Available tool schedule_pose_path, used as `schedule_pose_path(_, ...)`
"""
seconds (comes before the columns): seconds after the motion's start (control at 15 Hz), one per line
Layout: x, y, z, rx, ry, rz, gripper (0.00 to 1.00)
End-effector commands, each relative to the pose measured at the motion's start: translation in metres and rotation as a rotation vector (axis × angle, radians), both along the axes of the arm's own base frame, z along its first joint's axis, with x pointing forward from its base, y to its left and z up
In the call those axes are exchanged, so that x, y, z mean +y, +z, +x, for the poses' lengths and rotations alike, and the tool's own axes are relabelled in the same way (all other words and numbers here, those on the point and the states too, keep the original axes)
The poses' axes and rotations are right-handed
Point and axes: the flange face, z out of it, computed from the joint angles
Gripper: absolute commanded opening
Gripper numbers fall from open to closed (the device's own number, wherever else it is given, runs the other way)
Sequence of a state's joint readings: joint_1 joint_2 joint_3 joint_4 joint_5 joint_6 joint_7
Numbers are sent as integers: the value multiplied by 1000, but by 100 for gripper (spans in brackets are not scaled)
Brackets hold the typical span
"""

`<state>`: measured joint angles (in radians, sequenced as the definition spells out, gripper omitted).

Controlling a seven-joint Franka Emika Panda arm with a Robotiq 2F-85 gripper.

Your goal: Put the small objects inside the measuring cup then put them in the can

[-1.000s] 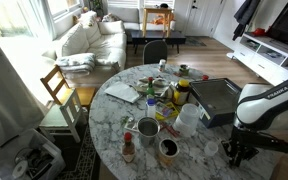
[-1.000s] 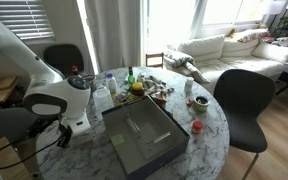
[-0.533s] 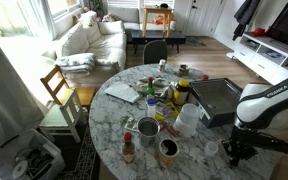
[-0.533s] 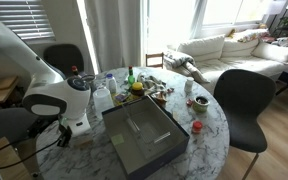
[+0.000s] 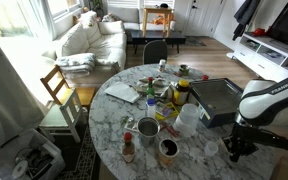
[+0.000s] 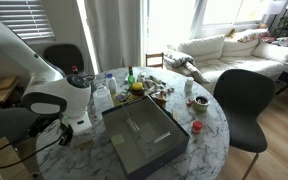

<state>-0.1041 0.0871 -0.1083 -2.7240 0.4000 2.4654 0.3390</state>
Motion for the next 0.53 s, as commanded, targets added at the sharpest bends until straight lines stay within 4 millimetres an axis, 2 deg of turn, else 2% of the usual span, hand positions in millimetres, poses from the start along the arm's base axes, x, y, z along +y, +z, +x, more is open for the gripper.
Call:
schedule_pose_path(0.0, -1, 33, 0, -17, 3, -20, 3)
schedule_pose_path(0.47, 14, 85, 19, -60, 20, 15, 3)
